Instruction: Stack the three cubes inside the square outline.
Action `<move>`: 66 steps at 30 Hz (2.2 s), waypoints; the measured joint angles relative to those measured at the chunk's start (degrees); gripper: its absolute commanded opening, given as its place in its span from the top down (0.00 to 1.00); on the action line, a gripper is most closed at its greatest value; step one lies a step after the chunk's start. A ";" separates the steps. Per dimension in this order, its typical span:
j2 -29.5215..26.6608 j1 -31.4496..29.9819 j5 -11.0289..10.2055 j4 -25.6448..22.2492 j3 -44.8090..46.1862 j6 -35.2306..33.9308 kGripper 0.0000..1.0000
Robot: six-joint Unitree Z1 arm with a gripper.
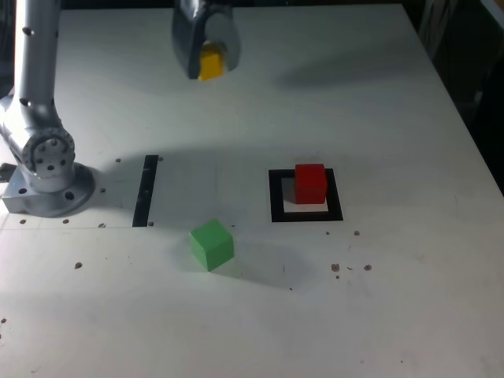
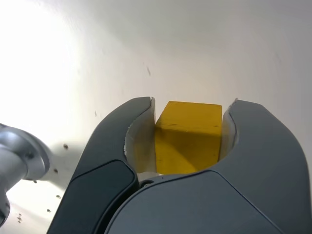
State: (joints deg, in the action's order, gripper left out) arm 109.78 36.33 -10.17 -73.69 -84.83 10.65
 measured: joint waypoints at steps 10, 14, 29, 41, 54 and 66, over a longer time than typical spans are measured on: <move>-0.72 -18.83 0.15 -9.40 -10.40 -12.60 0.67; 2.15 -26.56 2.25 -9.53 -11.87 -17.73 0.67; 10.47 -54.84 2.50 -13.09 -24.42 -26.99 0.67; 11.13 -52.23 2.53 -10.77 -19.40 -25.94 0.67; 11.13 -47.70 2.66 -7.02 -15.21 -20.71 0.67; 11.71 -47.14 3.01 -5.63 -14.63 -19.76 0.64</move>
State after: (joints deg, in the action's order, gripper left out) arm 121.49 -10.81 -7.16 -79.32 -99.46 -9.12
